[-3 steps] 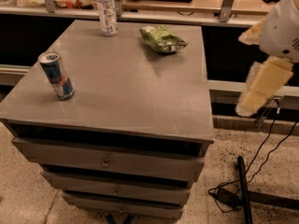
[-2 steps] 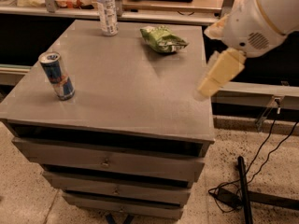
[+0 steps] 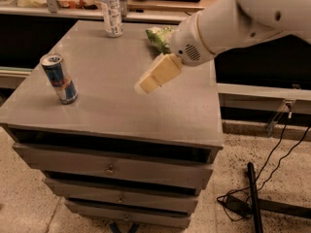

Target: Move blue plastic bottle near redbull can

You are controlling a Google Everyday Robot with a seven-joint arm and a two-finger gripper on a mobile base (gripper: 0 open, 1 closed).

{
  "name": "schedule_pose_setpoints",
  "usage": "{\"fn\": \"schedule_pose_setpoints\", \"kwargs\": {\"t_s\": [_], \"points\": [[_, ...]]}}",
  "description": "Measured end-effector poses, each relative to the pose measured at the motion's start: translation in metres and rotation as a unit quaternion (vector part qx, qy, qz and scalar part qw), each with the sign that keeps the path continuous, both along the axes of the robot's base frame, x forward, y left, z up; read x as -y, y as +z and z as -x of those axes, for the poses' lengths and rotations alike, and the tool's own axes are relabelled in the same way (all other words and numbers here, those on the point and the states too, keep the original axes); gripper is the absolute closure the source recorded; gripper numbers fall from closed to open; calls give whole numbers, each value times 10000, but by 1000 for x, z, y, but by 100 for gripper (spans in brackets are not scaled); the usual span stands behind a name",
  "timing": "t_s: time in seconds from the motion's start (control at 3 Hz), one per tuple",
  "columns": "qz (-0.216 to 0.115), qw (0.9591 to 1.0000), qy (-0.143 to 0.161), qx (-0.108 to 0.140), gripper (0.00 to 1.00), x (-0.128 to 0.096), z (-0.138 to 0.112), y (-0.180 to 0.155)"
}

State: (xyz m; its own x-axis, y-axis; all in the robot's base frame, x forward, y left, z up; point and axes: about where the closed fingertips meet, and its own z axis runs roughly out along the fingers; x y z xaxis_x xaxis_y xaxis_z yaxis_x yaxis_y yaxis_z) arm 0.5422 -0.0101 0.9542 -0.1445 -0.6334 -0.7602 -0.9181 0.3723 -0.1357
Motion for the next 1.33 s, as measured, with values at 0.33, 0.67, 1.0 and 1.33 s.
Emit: {"fn": "schedule_pose_setpoints", "kwargs": {"t_s": [0.33,0.67,1.0,1.33], "points": [[-198,9970,-736,104,0,0,-39,-14],[-353,9938,-1025,226,0,1,-53,-9],[-245,9943,-1027,173,0,-2,-41,-17],[-317,9884,-1430,406,0,0,-68,-37]]}}
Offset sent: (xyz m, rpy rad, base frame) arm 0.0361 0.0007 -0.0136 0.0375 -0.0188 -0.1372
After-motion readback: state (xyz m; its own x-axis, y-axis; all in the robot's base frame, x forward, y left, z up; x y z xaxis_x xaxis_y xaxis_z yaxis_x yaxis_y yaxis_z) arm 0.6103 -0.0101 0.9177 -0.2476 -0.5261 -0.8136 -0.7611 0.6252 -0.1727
